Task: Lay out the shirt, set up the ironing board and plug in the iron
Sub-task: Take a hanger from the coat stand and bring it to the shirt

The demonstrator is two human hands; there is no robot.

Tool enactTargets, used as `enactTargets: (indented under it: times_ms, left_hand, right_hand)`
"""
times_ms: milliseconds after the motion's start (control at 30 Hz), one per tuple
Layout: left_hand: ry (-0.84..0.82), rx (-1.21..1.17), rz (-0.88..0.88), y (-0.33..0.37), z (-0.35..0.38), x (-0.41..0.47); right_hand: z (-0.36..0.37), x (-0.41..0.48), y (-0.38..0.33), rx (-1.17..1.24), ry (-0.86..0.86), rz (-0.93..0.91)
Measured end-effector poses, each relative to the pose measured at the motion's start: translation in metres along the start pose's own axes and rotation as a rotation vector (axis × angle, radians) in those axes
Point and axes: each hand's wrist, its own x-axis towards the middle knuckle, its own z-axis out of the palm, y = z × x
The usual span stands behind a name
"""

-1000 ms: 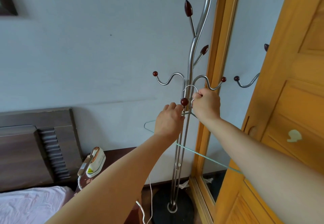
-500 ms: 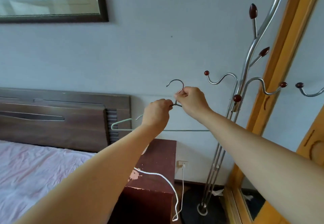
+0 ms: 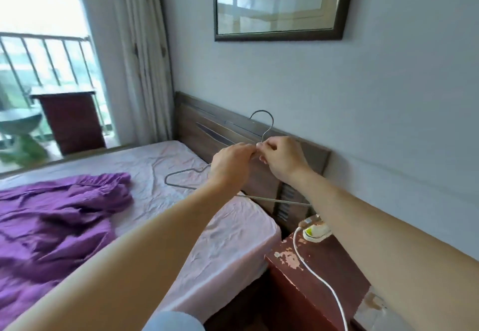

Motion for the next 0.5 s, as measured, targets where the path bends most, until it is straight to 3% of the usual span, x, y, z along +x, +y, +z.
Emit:
enactTargets:
  times_ms: [200, 500]
  left_hand:
    - [0.131, 0.206, -0.243, -0.042, -0.064, -0.067]
    - [0.263, 0.572, -0.583, -0.067, -0.184, -0.237]
  right_hand:
    - [0.055, -0.019, -0.061, 0.160, -0.198, -0.270]
    - [0.131, -0.136, -0.190, 0.420, -0.592, -0.459]
